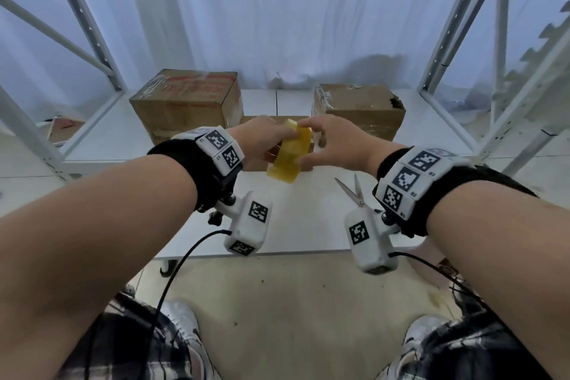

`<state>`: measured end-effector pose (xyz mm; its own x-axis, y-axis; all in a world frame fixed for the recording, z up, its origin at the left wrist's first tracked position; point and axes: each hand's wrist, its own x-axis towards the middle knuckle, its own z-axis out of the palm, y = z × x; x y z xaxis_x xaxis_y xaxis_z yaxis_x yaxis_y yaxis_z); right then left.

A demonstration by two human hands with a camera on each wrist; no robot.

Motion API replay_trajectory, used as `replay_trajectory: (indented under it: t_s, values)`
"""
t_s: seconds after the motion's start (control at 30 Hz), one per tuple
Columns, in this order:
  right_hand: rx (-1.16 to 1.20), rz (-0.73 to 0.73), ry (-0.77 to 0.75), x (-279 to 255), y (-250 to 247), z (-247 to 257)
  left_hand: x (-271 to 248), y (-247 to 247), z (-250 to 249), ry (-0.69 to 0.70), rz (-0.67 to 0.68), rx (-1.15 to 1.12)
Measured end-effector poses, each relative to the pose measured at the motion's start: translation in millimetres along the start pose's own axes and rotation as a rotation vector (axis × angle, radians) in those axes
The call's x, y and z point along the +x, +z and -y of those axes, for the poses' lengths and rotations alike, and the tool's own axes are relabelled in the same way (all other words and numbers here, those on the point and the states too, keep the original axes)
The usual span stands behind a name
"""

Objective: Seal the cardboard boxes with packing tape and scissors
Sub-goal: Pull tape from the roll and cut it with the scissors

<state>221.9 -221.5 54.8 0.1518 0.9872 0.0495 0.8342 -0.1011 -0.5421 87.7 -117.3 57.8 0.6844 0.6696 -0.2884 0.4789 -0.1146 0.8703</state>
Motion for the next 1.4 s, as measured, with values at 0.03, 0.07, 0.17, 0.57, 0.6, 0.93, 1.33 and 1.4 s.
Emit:
replay_trajectory:
  t_s: [0.03,0.07,0.17,0.57,0.6,0.93,1.33,1.4]
  values:
    - [-0.027,-0.061,-0.019,2.3,0.5,0.8,1.6,-0.5,-2.5,-0.008,-0.033,-0.070]
    - [-0.037,-0.128,-0.037,4.9,1.9,1.4,2.9,-0.5,-4.9,-0.012,-0.062,-0.121]
    - [-0.001,-0.288,-0.055,11.9,9.6,1.1,9.6,0.7,-9.4,-0.013,-0.141,-0.173]
    - [0.117,-0.378,-0.014,24.7,-3.4,1.2,15.7,5.6,-27.0,-0.096,-0.213,-0.302]
    - [0.131,-0.350,-0.013,24.0,-5.4,1.3,16.4,5.4,-26.4,-0.099,-0.203,-0.293]
    - [0.341,-0.217,0.118,20.0,-12.1,-9.2,14.9,-2.4,-17.7,0.028,0.004,-0.208]
    - [0.538,-0.047,0.166,9.9,-19.1,-13.3,-3.2,-7.4,-20.1,0.145,0.075,0.085]
    - [0.570,-0.071,0.166,9.8,-20.0,-12.4,-3.7,-5.8,-19.2,0.152,0.056,0.063]
